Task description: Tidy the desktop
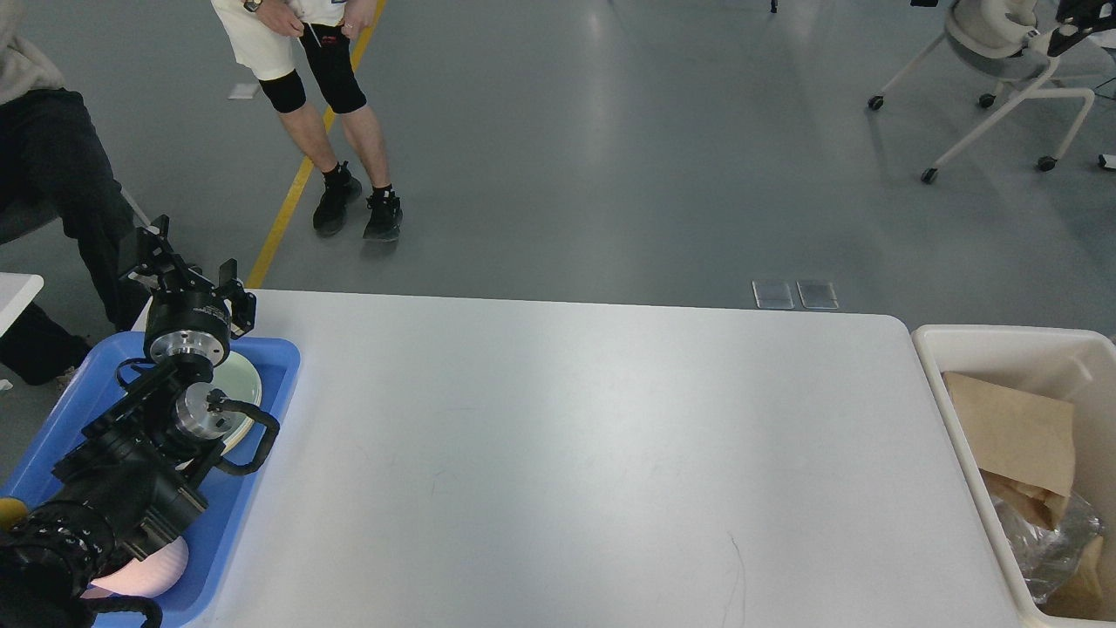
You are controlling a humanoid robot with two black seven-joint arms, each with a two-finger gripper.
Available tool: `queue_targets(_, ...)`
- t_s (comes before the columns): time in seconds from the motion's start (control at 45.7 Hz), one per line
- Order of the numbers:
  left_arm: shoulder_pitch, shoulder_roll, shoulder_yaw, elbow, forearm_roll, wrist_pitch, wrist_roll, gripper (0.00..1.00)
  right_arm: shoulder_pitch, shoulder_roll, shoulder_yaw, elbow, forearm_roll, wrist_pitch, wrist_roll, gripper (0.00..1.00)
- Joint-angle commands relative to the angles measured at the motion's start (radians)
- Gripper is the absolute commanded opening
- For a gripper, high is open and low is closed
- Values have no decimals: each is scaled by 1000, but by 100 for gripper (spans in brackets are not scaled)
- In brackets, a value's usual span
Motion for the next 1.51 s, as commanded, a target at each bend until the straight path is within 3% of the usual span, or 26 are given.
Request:
queue_targets(0.0, 0, 0, 0, 0, 0, 0, 0, 96, 42, 87, 34, 75, 10, 0, 0, 100)
queue_targets(0.306, 0, 0, 0, 0, 0, 0, 0, 96, -16, 342, 176, 86, 51, -6, -2, 100)
queue_targets(0.416, 0, 0, 0, 0, 0, 0, 0, 96, -106, 449, 221, 76, 79, -137, -3, 100)
queue_targets(0.547, 0, 0, 0, 2, 0, 0, 0, 96, -241, 550, 288, 51, 82, -375, -7, 100)
queue_targets(0.657, 0, 0, 0, 0, 0, 0, 0, 96, -344, 570, 343, 13, 81, -561, -7, 100)
queue_targets(0.744, 0, 0, 0, 0, 0, 0, 0, 96, -419, 570, 417, -41, 82, -633, -7, 100)
queue_targets(1.488, 0, 0, 0, 0, 0, 0, 0, 96, -953, 514, 1367, -397, 79, -641, 4, 100)
